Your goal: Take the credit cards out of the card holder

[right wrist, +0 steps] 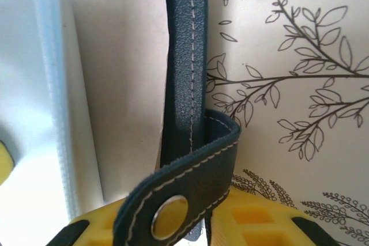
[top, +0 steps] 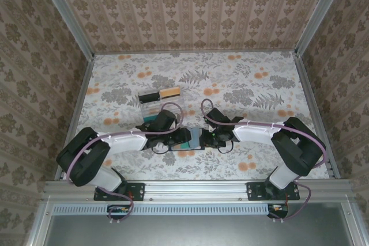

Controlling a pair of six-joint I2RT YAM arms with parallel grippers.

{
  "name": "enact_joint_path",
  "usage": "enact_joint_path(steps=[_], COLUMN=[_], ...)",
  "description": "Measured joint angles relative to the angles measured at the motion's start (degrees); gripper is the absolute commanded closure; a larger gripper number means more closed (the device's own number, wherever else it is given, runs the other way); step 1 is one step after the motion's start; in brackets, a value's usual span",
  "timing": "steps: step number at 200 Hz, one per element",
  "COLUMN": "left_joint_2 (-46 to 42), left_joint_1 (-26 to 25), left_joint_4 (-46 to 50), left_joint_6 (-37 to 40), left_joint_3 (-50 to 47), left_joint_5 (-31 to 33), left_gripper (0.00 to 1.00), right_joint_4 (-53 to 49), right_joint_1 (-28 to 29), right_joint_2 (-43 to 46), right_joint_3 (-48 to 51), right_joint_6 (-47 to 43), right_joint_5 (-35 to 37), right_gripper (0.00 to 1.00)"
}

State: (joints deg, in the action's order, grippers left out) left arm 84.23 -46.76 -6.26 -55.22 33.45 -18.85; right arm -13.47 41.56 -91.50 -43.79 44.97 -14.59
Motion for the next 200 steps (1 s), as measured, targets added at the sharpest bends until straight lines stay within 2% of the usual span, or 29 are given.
enact_joint_path(steps=[18, 58, 105, 154, 200], left_joint_2=[0.22, 0.48, 6.47, 10.45, 5.2], left_joint_1=[-0.46, -0.52, -1.77, -1.92, 0.02], left_joint_4=[0.42, 0.87, 0.31, 0.7, 4.15], left_joint_6=[0.17, 1.09, 1.77, 1.99, 3.17], left_joint_3=[0.79, 3.74, 9.79, 11.87, 11.02], left_joint_5=[-0.04, -0.37, -2.4, -3.28, -2.38], left_gripper=[0.57, 0.58, 0.61, 0.64, 0.65], right_joint_4=[0.11, -0.46, -1.6, 0.15, 3.76], right_joint_1=[0.04, 0.09, -1.29, -1.14, 1.9], right_joint_2=[0.13, 2.73, 11.98, 16.11, 14.34], right_joint_3=[0.0, 0.42, 3.3, 5.07, 3.76], right_joint_6=[0.13, 0.26, 0.48, 1.53, 1.75], right_joint_5=[0.0, 1.68, 3.98, 2.67, 0.13], right_gripper=[0.65, 0.6, 0.56, 0.65, 0.71])
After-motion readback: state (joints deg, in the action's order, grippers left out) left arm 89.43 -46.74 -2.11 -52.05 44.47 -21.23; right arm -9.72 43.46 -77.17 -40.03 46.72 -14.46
